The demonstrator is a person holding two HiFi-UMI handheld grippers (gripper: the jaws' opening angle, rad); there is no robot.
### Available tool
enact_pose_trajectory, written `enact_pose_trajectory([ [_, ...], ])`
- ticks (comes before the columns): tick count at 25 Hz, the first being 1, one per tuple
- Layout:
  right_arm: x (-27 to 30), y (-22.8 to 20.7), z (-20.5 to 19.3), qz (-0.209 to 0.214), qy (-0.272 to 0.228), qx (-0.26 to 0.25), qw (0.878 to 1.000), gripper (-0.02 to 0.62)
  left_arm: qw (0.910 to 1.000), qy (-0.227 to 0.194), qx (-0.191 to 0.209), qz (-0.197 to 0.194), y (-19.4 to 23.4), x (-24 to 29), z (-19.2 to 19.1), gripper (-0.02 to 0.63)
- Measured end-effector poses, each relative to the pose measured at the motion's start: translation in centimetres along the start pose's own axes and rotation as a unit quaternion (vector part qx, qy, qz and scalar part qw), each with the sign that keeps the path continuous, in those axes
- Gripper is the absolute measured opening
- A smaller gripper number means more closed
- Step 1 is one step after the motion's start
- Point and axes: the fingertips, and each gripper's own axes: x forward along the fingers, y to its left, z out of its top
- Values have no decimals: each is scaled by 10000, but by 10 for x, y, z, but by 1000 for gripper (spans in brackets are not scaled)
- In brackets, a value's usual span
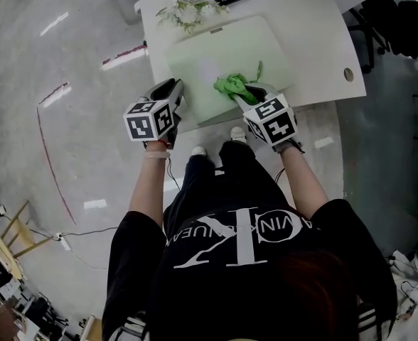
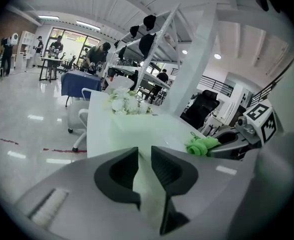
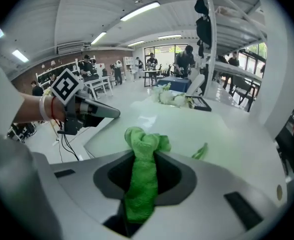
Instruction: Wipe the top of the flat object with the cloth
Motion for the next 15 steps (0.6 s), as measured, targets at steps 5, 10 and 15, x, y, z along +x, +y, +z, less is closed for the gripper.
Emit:
enact_pose_trajectory([
  [5,-10,-38,-11,-291,28,181,9994,84,10000,1,-57,70,0,-1,0,90],
  [10,-21,-69,-22,-504,36,327,9982,84,9998,-30,-126,145,0,-2,0,91],
  [15,-29,-93,-30,-620,30,447,9971,84,9997,-71,-180,179,1,-3,1,91],
])
